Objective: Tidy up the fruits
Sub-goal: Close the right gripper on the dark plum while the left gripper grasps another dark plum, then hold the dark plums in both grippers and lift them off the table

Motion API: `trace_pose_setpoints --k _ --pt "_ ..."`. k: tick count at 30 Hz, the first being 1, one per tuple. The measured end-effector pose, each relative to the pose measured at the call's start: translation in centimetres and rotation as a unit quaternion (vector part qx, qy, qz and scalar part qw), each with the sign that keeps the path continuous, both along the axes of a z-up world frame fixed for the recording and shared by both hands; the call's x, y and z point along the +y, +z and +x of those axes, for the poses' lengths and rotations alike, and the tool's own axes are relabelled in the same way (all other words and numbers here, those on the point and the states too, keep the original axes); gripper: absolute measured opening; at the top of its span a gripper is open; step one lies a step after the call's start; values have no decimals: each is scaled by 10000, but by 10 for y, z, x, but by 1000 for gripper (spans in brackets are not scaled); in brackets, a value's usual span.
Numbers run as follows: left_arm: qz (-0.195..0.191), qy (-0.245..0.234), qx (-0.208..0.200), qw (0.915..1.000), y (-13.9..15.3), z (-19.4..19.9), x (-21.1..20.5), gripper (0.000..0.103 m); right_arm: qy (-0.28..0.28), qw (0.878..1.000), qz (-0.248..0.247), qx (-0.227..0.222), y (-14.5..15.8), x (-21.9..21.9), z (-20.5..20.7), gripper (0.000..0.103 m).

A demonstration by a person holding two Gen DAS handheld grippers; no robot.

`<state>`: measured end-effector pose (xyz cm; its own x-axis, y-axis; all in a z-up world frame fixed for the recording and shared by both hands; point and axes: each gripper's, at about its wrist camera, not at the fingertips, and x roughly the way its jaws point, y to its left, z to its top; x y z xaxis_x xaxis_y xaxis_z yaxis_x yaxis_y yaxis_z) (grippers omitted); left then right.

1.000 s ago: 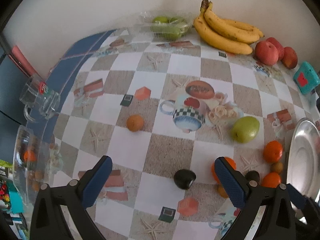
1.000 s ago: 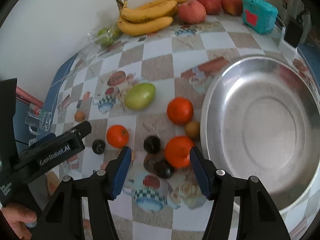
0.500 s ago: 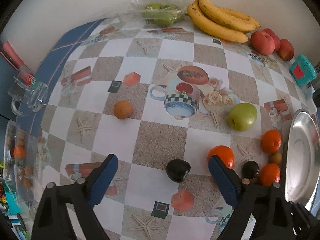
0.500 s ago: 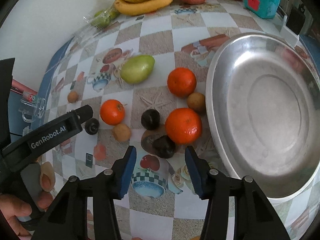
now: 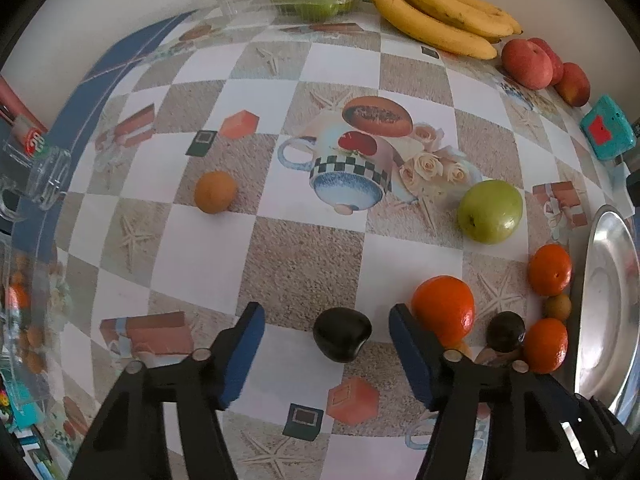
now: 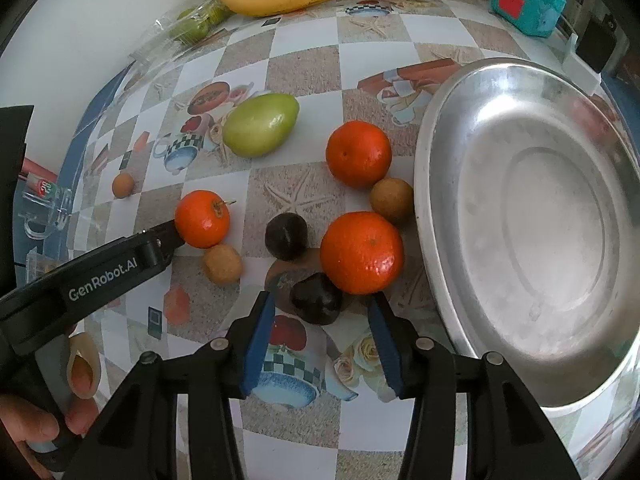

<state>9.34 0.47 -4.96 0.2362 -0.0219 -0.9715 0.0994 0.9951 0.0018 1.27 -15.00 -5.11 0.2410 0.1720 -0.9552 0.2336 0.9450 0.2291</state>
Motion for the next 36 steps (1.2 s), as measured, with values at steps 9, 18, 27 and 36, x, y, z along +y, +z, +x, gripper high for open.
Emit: trace_pose_setpoints --k 9,18,27,36 --pt "-51 -37 36 10000 -2 0 -1 40 -39 10000 -51 -1 -1 0 1 39" --pt "-174 -59 69 9998 4 -2 -1 31 82 10000 -37 -15 0 2 -1 31" --pt "-172 -13 54 9998 6 0 1 30 131 9999 33 -47 2 2 0 27" --pt "-219 69 -63 9997 19 1 8 30 190 9992 275 -227 14 4 -4 26"
